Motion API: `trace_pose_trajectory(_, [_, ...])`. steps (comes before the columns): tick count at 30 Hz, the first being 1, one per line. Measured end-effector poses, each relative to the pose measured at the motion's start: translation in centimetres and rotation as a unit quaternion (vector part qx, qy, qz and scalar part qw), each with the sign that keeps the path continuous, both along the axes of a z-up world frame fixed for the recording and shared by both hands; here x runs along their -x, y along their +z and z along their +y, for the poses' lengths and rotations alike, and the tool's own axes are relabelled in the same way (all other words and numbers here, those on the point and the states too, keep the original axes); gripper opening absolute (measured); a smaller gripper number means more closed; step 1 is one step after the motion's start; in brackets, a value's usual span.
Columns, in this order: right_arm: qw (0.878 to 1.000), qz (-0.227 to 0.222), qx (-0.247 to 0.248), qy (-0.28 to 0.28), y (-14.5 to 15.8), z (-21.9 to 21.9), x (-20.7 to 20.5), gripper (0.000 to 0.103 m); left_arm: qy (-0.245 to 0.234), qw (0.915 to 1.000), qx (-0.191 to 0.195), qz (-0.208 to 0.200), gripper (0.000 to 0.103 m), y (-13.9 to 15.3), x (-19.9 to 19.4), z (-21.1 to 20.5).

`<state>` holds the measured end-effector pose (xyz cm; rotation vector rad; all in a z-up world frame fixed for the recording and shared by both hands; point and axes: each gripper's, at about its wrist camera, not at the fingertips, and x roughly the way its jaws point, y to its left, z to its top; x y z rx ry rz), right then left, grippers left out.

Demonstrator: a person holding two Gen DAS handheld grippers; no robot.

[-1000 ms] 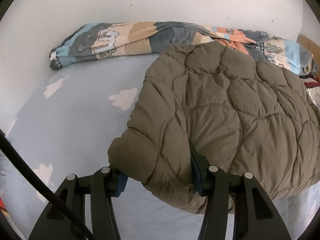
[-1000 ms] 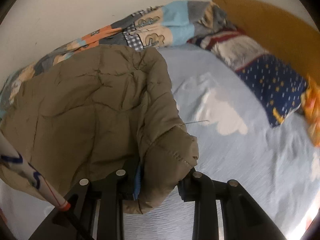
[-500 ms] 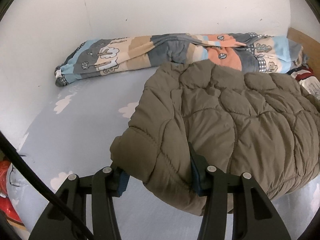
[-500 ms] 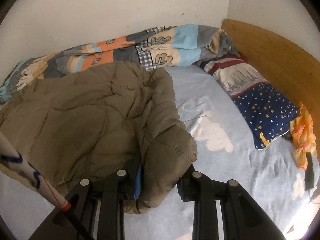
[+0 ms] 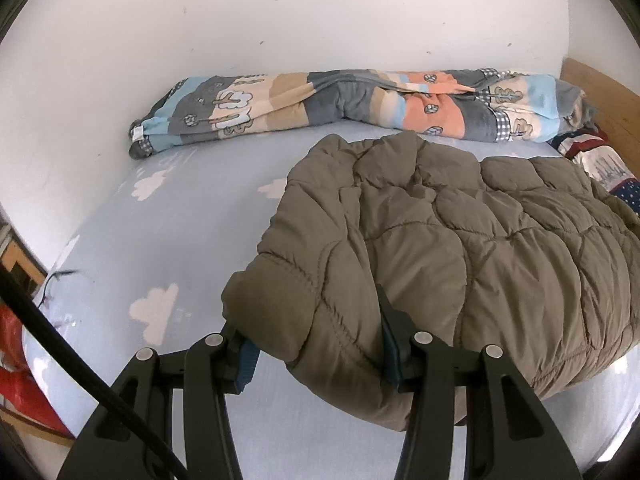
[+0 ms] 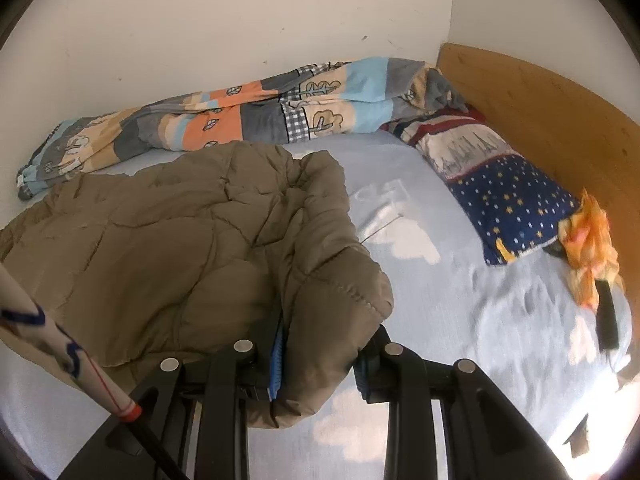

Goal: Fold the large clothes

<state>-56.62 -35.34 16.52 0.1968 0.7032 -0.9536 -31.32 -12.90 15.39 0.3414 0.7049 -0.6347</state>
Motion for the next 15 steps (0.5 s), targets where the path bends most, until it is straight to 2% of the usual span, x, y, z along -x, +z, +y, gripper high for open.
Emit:
trace_pose_trajectory(4, [1.000, 0.000, -0.009, 0.004, -0.7, 2.0, 2.0, 0.029, 0.002, 1.0000, -0.002, 0.003, 0.049, -0.7, 1.4, 1.5])
trace_pose_trajectory(9, [0.999, 0.012, -0.035, 0.005, -2.6, 2.5, 3.4, 0.030, 0.008, 0.9997, -0.020, 0.014, 0.049, -2.4, 2.7, 2.0])
trace_pose_trajectory(13, [0.996, 0.009, -0.090, -0.006, -4.5, 1.0, 4.1, 0.030, 0.021, 0.9985, -0.034, 0.037, 0.051, -4.2, 2.7, 2.1])
trace_pose_trajectory(15, [0.991, -0.015, -0.132, -0.018, -5.4, 0.0, 4.8, 0.032, 0.034, 0.9966, -0.033, 0.068, 0.055, -5.2, 2.2, 2.6])
